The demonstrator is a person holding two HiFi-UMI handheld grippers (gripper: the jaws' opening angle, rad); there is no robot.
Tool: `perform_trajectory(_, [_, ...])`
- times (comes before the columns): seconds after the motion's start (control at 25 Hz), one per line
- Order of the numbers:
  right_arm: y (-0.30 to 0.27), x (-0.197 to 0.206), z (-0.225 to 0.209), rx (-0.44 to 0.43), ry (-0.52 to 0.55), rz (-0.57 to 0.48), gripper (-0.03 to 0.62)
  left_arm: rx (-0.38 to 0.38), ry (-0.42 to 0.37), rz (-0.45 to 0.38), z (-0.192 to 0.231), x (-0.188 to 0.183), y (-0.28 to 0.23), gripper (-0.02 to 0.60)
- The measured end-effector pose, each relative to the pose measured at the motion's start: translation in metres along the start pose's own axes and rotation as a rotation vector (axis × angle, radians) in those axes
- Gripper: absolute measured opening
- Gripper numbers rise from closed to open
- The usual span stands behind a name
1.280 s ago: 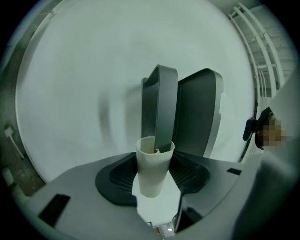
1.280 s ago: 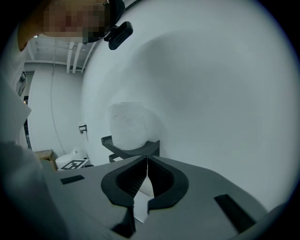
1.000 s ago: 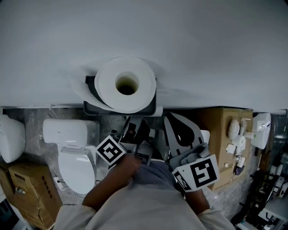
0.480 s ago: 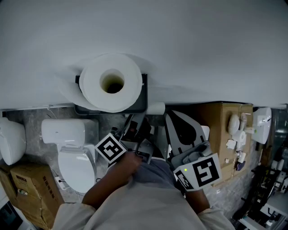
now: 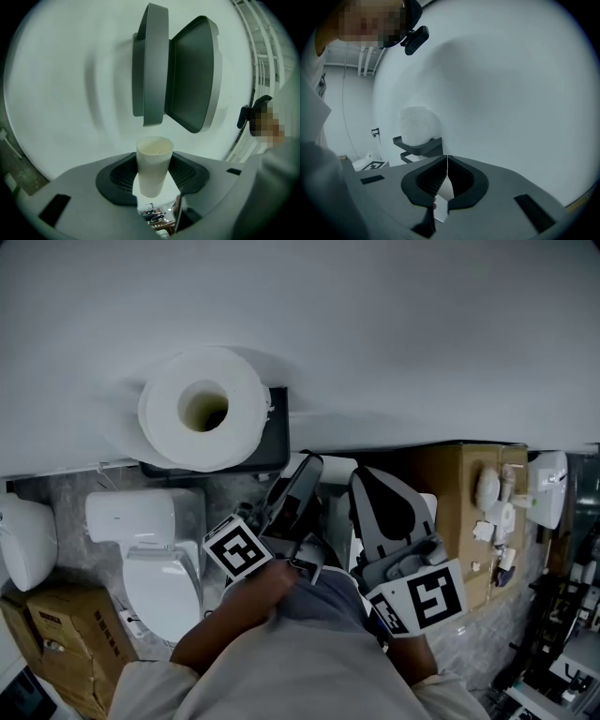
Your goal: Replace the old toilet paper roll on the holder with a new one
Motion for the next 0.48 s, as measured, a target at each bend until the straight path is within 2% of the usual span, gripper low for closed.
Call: perform_trajectory(0.48, [-0.003,-0.005,0.032,-0.058,-0.004,-0.041,0.017,-0.038,-0.131,-0.057,-0.017,-0.016,0.047,0.207])
Point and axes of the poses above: the fingertips, and each gripper's own axes: y backward along the fingers, z to its left, x out of its underside, the point moved 3 cm from there along y, backward along the fingers, and after that the axes turned 11 degrees about y, right-handed, at the moved point
